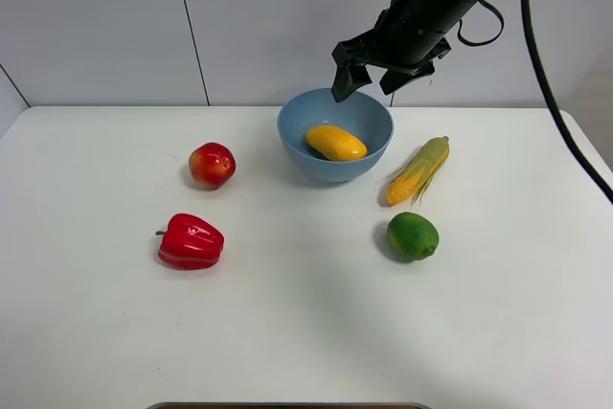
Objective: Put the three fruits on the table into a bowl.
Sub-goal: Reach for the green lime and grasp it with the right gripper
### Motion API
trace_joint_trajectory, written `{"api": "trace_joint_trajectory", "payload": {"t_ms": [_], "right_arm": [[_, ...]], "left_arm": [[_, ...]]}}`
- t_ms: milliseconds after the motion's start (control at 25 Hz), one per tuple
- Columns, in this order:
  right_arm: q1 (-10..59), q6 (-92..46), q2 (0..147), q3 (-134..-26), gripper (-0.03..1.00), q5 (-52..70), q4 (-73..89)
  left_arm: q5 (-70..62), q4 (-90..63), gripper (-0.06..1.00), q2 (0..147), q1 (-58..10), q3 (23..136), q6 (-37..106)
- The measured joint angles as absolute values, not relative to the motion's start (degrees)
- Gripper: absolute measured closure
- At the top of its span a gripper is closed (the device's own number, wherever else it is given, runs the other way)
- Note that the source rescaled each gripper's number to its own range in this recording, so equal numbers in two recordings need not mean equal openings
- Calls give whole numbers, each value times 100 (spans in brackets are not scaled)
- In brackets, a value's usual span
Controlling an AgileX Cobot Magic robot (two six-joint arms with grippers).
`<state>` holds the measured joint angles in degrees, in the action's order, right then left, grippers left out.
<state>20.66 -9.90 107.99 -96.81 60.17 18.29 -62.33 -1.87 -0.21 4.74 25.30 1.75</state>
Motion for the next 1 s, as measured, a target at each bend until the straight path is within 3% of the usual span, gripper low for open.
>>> {"api": "trace_joint_trajectory", "payload": {"t_ms": [240, 640, 720, 880, 1000], "right_arm": [[2066, -846, 10692, -9688, 54, 6900, 1559], [2066, -521, 10692, -9688, 51, 6986, 783], [2066, -521, 10692, -9662, 41, 6986, 783], [2066, -537, 10686, -9261, 8, 6984, 783], [2066, -537, 10686, -8616, -2, 6984, 783]], "left_arm": [[-6233, -187, -6, -21, 474, 2530, 175], [-6233, -187, -6, -21, 474, 2530, 175], [-6233, -187, -6, -21, 474, 2530, 175], [-6233, -187, -6, -21, 474, 2530, 175], [-6233, -187, -6, -21, 474, 2530, 175]]}}
